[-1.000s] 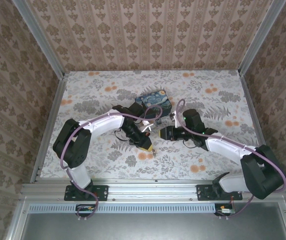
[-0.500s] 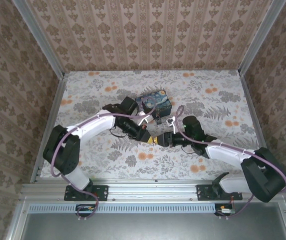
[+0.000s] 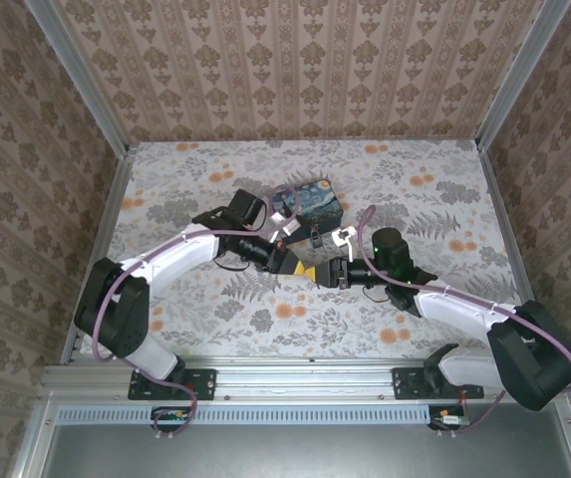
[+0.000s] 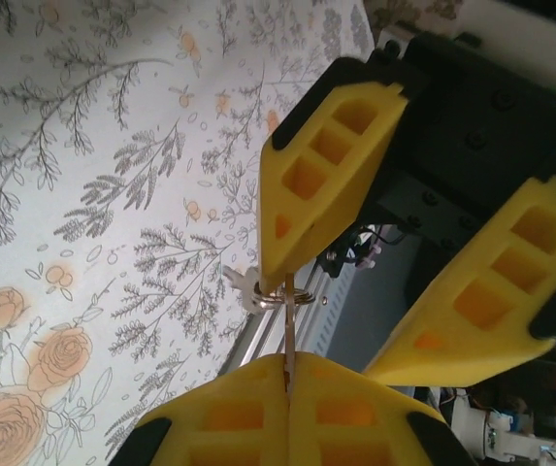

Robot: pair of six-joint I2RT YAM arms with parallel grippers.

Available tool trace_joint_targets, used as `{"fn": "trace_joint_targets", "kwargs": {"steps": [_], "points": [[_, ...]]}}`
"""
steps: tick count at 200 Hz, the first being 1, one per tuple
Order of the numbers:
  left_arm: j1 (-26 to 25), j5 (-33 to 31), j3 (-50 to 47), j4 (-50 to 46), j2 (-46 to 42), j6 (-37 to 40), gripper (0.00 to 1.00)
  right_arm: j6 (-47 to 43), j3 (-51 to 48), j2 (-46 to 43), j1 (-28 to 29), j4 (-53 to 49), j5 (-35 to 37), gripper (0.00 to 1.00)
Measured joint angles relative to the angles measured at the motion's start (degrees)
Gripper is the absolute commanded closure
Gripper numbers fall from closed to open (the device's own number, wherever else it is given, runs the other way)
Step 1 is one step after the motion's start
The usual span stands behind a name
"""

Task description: Unlock a padlock with a key

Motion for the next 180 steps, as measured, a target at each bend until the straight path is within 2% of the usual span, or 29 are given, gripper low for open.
{"fn": "trace_joint_targets", "kwargs": {"steps": [34, 142, 180], "points": [[1.16, 1.22, -0.46, 1.62, -1.68, -0.66, 1.00, 0.04, 0.00, -0.02, -0.11, 0.04, -0.22, 0.66], [0.90, 2.10, -1.62, 2.47, -1.92, -1.03, 1.00, 1.46, -0.07, -2.95, -2.78, 2.29, 0.35, 0.50], [0.31, 2.54, -1.79, 3.74, -2.01, -1.49, 1.00, 1.01, 0.28, -2.10, -2.12, 2.45, 0.33, 0.54]]}}
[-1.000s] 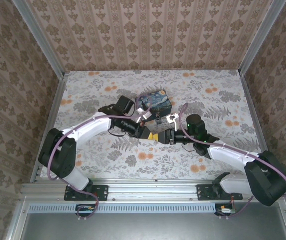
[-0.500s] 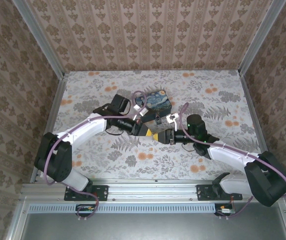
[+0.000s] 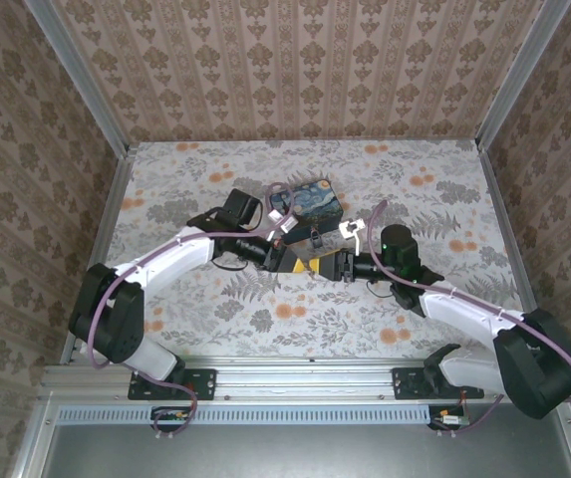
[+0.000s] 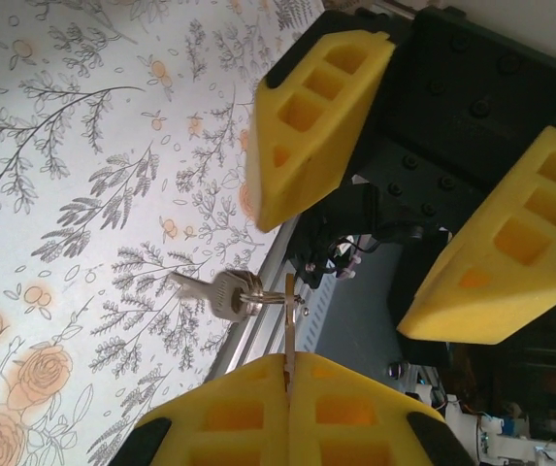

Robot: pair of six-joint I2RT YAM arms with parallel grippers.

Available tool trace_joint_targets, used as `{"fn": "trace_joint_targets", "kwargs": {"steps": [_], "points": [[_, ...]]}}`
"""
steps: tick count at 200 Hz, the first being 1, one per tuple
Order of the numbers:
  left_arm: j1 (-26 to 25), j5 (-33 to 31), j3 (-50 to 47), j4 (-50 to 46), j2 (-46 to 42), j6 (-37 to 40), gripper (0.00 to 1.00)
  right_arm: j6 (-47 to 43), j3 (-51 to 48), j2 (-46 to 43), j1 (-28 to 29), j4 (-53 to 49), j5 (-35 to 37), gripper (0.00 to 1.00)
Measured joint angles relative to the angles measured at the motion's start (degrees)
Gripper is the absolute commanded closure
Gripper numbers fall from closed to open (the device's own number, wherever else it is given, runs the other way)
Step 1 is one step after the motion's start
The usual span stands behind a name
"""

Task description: Unlock a padlock with a key

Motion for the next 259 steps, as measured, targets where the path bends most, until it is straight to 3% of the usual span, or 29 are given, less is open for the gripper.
{"fn": "trace_joint_targets", "kwargs": {"steps": [75, 259], "points": [[-0.09, 0.17, -0.55, 0.87, -1.64, -0.96, 1.00, 0.07, 0.26, 1.92, 0.42, 0.83, -0.98, 0.69], [1.05, 2.12, -2.47, 4.68, -2.89, -3.72, 1.00, 0.55, 0.24, 1.92, 0.94, 3.17, -3.56, 0.81]]}}
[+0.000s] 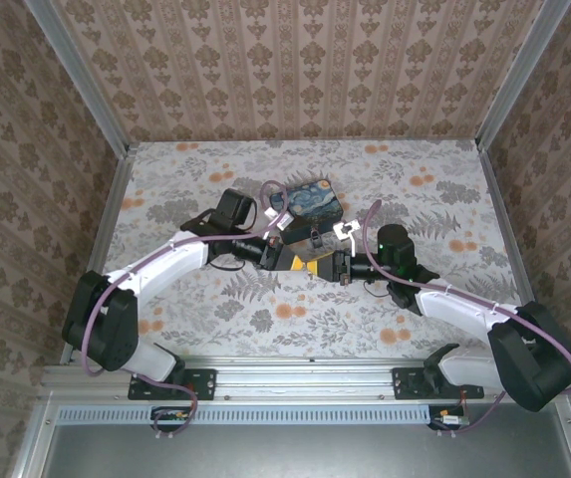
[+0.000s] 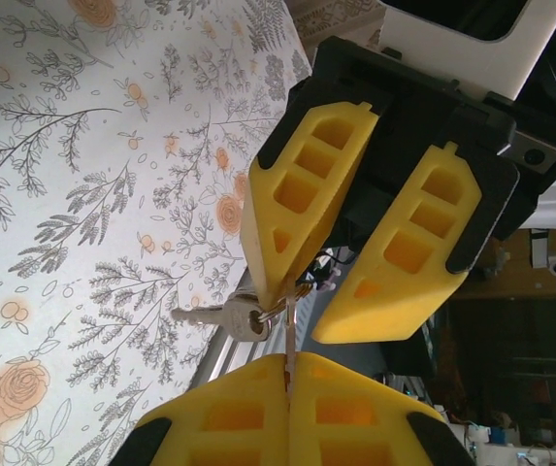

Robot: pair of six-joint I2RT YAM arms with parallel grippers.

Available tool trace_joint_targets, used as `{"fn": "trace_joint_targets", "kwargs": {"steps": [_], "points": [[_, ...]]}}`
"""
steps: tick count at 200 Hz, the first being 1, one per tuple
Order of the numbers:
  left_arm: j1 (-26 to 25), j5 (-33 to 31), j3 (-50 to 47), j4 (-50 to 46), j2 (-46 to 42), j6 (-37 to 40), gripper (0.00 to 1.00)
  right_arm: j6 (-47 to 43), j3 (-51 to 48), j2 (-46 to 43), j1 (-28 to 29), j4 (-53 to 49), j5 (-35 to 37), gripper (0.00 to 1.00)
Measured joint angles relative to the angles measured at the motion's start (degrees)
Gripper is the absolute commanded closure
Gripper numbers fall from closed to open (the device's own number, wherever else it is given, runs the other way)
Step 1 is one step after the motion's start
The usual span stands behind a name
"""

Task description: Unlock a padlock with a key

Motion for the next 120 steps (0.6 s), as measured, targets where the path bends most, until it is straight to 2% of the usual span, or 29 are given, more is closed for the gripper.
{"fn": "trace_joint_targets", "kwargs": {"steps": [81, 120], "points": [[0.11, 1.07, -1.33, 1.99, -0.66, -1.20, 1.00, 2.32, -1.29, 0.00, -0.07, 3.30, -0.24, 1.00], [0.11, 2.36, -2.73, 5.57, -0.66, -2.86, 1.00, 5.01, -3.30, 0.00, -0.07, 7.98, -0.26, 1.00]]}}
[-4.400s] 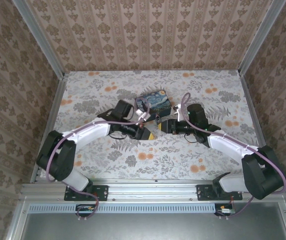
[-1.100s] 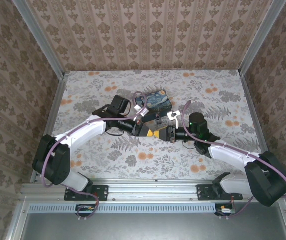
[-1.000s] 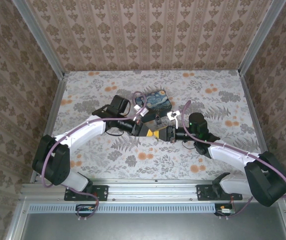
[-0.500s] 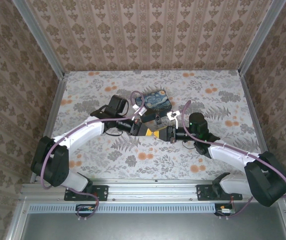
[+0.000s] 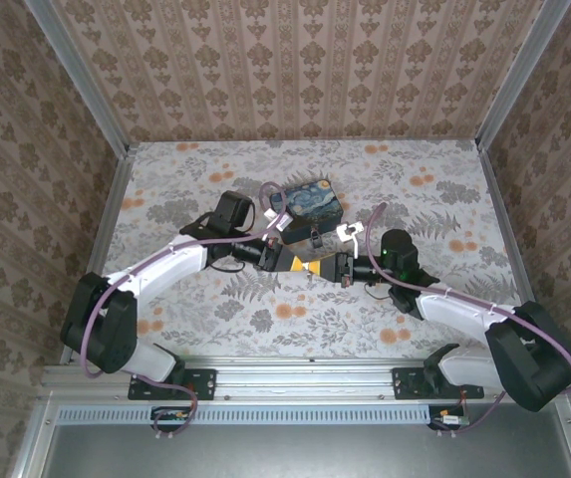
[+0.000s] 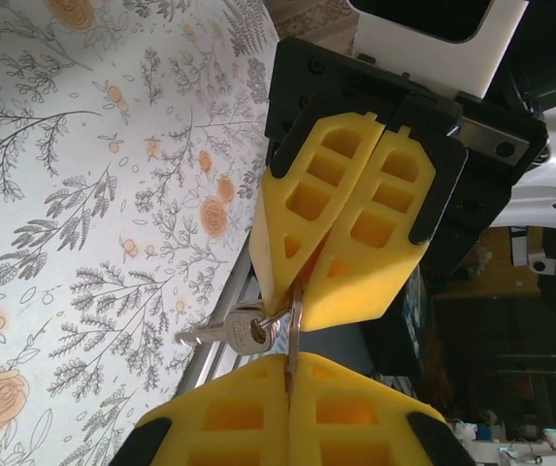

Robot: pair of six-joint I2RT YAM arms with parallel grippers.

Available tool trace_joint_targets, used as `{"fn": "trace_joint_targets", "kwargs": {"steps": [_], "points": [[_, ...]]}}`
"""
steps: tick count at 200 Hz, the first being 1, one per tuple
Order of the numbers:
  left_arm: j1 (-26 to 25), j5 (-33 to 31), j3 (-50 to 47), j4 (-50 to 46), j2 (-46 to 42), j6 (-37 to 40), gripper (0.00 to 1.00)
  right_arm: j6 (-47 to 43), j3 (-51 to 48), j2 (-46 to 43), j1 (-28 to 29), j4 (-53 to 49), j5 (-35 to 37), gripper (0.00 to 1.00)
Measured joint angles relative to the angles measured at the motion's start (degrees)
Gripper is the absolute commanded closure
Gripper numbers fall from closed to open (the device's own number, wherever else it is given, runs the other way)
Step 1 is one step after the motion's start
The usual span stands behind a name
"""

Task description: Unlock a padlock with a key

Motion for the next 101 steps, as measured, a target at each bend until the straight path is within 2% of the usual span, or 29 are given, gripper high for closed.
{"fn": "trace_joint_targets", "kwargs": {"steps": [16, 29, 68, 101], "points": [[0.00, 0.39, -0.66, 1.66, 0.00, -0.85, 1.00, 0.81, -0.28, -0.02, 0.02, 0.59, 0.00, 0.97], [0.00, 0.79, -1.01, 2.58, 0.00, -1.27, 1.00, 0.96, -0.28, -0.13, 0.09, 0.61, 0.00, 1.00], [0.00, 1.88, -1.07, 4.59, 0.00, -1.95, 1.00, 0.94, -0.31, -1.77, 0.09, 0.13, 0.28, 1.00], [-0.11, 0.46, -1.07, 4.81, 0.00, -1.55, 0.65, -1.05, -0.44, -4.87, 1.07, -4.59, 2.82, 1.00]]}}
